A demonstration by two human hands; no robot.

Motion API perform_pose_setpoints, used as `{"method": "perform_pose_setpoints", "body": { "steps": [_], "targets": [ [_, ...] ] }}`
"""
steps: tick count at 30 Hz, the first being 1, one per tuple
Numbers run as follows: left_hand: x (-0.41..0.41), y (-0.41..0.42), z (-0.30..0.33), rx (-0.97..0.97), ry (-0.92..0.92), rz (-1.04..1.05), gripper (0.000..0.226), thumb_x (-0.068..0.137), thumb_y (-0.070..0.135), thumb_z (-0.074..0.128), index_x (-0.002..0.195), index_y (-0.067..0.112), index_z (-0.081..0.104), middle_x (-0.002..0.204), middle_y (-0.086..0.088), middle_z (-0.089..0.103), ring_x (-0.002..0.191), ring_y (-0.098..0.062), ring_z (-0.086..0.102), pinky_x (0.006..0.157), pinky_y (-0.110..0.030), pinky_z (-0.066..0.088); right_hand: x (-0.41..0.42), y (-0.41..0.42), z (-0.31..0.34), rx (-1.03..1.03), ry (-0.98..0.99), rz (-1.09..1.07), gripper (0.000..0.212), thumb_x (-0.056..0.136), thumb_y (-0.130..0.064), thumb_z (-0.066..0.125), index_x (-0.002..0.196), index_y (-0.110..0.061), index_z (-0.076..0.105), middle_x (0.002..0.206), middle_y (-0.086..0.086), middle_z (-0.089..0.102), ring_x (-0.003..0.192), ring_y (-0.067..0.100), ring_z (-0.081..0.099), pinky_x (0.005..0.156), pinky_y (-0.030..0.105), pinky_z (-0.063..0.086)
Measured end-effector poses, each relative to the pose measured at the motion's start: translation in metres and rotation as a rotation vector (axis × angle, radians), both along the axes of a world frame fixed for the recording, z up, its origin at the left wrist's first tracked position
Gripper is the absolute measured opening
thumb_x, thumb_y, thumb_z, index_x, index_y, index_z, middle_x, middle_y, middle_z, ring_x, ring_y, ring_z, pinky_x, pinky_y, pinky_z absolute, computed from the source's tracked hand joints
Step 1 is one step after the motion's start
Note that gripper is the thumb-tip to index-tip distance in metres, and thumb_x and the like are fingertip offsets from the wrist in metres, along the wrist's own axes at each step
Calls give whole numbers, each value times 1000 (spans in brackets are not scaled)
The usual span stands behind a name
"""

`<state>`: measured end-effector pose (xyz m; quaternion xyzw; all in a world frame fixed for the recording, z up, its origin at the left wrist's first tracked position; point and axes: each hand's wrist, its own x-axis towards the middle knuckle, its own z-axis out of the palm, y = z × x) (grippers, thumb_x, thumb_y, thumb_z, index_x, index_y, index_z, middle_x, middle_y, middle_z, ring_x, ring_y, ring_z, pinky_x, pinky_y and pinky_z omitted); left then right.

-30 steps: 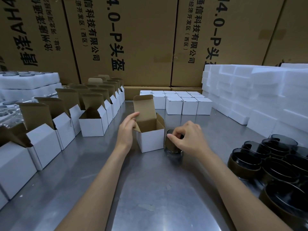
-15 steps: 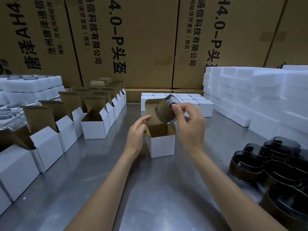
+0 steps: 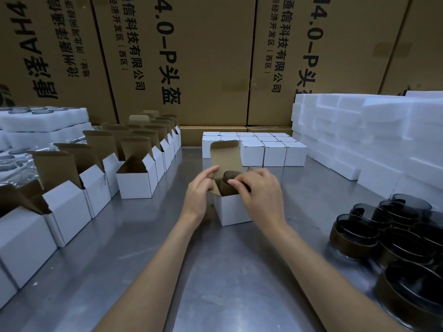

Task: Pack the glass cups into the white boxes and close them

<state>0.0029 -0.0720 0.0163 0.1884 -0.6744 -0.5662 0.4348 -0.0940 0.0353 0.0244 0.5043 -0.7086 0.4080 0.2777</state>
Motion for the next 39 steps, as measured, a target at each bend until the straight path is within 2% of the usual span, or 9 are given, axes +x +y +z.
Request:
{"method": "perform_pose_setpoints", "body": {
  "steps": [12,16,19,23,26,29,34,36,39],
  "targets": [
    [4,4,3,-12,-5,-11,54,68,22,37,115,18,63,100,1,63,87,2,58,82,-15,43,-17,3,-3,209,-32,23,50,97,-45,43,58,-19,60,84,-3,63,98,13,47,94,33,28],
    [5,5,4,-11,-12,-24,50,69,24,38,112,24,64,110,4,63,106,3,54,85,-13,41,-12,3,-10,8,-130,81,46,96,-40,34,91,-22,76,99,-12,65,104,5,40,94,25,31],
    [7,4,8,-6,26,4,44,75,28,39,109,27,67,113,12,65,105,8,54,82,-8,39,-13,3,-12,-204,-416,121,42,98,-34,27,119,-25,63,118,-13,55,117,5,41,96,11,24],
    [10,-4,8,72,67,115,30,91,10,44,108,21,67,104,6,68,106,-11,60,83,-17,42,-20,4,-13,-242,-978,297,30,103,-25,36,127,-31,52,121,-3,59,118,15,51,104,34,38],
    [10,1,3,52,-24,71,25,93,10,53,114,23,62,100,11,65,100,-6,61,80,-16,45,-19,7,-15,-121,-1089,414,35,98,-24,50,132,-30,50,127,1,57,121,18,52,108,46,38],
    [7,7,1,27,-53,-7,28,91,10,59,109,31,57,94,19,61,82,12,61,67,-4,45,-18,6,-15,-45,-1094,497,46,95,-22,54,138,-34,45,125,-6,56,120,13,52,107,39,39],
    [5,10,5,104,-50,-35,28,91,0,50,82,22,65,79,17,70,77,-3,61,65,-18,44,-13,7,-11,-6,-1090,529,24,98,-18,44,109,-31,61,111,-7,64,96,4,59,84,29,42],
    [5,13,5,143,-36,-43,30,91,2,46,78,19,67,76,18,69,75,-3,61,62,-18,42,-11,6,-11,-5,-1095,517,22,97,-19,43,98,-30,62,104,-10,66,96,6,58,86,33,41],
    [7,13,0,223,-12,-90,29,87,14,42,79,18,70,87,6,70,88,-14,60,72,-28,39,-10,5,-13,-11,-1134,537,21,97,-25,41,100,-29,62,117,-2,64,113,15,56,102,40,39]
  ]
}}
